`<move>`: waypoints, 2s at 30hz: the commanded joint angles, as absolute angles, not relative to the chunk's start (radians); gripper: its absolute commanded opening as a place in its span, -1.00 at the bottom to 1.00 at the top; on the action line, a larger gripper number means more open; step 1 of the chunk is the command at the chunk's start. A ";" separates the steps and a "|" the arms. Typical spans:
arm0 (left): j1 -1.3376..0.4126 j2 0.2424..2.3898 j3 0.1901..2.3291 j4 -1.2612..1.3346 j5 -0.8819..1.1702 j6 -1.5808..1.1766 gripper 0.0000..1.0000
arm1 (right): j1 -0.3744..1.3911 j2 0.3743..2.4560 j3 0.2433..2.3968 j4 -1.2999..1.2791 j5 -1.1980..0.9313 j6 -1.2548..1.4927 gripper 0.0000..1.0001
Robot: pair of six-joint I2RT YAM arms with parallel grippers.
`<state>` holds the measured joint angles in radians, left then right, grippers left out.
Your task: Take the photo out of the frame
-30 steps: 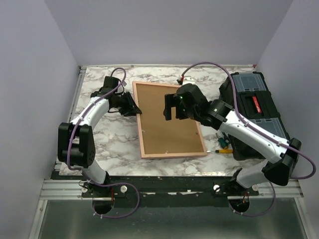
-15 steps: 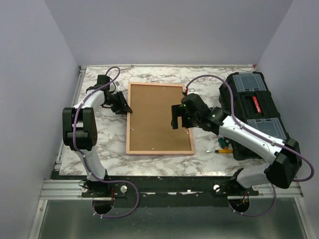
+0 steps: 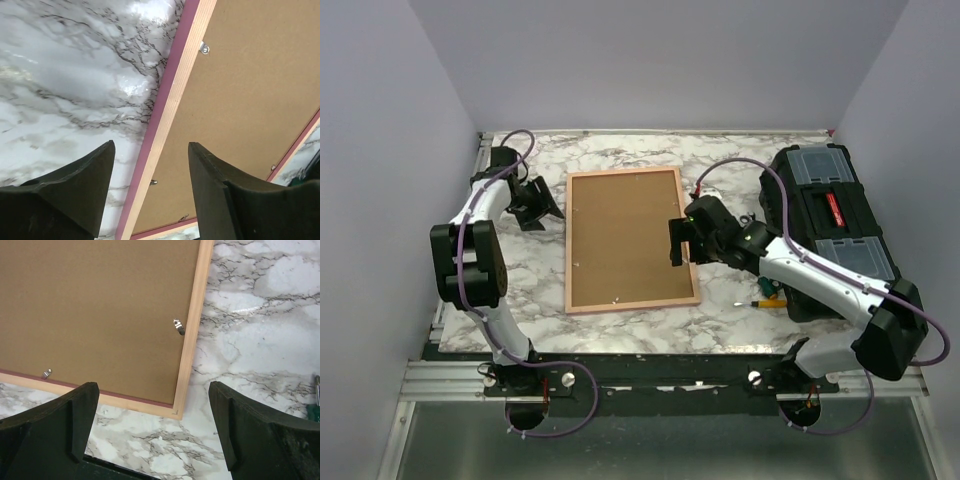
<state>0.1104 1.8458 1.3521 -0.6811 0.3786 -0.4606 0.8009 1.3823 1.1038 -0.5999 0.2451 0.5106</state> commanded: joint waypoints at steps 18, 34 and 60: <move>-0.176 1.387 1.413 -0.465 0.384 -0.424 0.50 | 0.692 1.017 0.747 -0.938 0.496 1.319 0.85; -0.266 1.261 1.335 -0.462 0.406 -0.386 0.48 | 0.559 1.196 0.627 -0.954 0.519 1.542 0.61; -0.267 1.270 1.328 -0.438 0.481 -0.406 0.47 | 0.627 1.207 0.602 -0.971 0.399 1.607 -0.83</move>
<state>-0.2642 1.2732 1.3365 -0.4713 0.4294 -0.4053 0.6117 1.2568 0.6216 -0.9043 0.4221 1.5532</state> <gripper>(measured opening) 0.739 0.189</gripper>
